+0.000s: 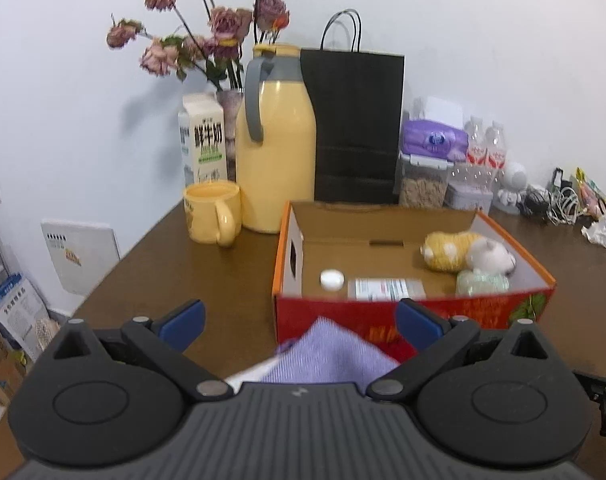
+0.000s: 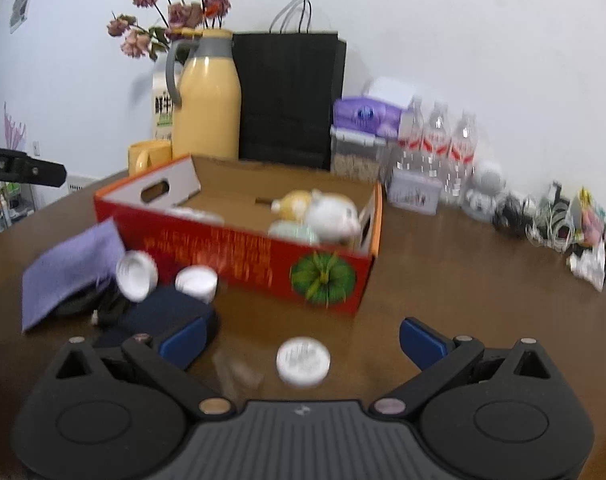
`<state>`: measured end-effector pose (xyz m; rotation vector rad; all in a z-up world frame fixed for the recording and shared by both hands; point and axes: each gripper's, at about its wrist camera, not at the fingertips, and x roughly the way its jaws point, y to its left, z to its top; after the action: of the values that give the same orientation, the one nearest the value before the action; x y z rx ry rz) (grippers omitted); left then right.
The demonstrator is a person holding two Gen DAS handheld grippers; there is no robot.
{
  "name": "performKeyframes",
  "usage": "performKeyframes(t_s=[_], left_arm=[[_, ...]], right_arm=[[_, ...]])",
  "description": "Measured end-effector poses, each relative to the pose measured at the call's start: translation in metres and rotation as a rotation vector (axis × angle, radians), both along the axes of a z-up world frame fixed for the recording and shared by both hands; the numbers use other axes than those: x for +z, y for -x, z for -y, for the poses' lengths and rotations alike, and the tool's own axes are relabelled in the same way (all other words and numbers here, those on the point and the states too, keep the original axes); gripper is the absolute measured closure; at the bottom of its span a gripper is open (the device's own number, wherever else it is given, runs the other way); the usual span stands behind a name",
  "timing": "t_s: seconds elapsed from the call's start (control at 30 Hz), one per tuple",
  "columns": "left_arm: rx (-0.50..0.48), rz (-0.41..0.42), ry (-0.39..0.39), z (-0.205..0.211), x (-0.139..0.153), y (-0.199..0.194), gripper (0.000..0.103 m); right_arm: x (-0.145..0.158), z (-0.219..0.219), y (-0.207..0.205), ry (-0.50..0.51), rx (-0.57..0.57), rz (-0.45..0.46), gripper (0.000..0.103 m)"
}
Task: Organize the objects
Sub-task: 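Grasp the round white device with the right gripper, then grasp the purple cloth pouch with the left gripper and lift it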
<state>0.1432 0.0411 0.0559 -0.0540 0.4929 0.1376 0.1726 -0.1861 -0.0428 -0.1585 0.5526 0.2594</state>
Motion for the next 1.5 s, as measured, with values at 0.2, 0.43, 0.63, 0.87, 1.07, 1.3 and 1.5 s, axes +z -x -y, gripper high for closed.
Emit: performKeyframes(t_s=[0.2,0.43,0.63,0.87,1.07,1.3,1.5], left_arm=[[-0.018,-0.067,0.030,-0.004,-0.022,0.016,0.000],[-0.007,-0.109,0.042,-0.009,-0.030,0.012,0.000],[-0.001,-0.122,0.053,-0.013,-0.032,0.001,0.000],[-0.005,-0.139,0.056,-0.012,-0.037,-0.009,0.000],[-0.017,-0.159,0.057,-0.009,-0.042,-0.014,0.000],[-0.030,-0.170,0.051,-0.006,-0.045,-0.014,0.000],[-0.064,-0.215,0.012,0.001,-0.054,-0.021,0.000]], right_arm=[[-0.024,0.005,0.004,-0.008,-0.032,-0.084,0.000],[-0.030,0.002,-0.009,-0.015,-0.045,-0.106,0.000],[-0.033,0.007,-0.031,-0.055,-0.093,-0.121,0.013],[-0.043,0.009,-0.049,-0.087,-0.081,-0.165,0.037],[-0.046,0.007,-0.048,-0.081,-0.066,-0.157,0.057],[-0.048,0.003,-0.043,-0.075,-0.036,-0.128,0.065],[-0.049,0.002,-0.041,-0.074,-0.039,-0.111,0.065]])
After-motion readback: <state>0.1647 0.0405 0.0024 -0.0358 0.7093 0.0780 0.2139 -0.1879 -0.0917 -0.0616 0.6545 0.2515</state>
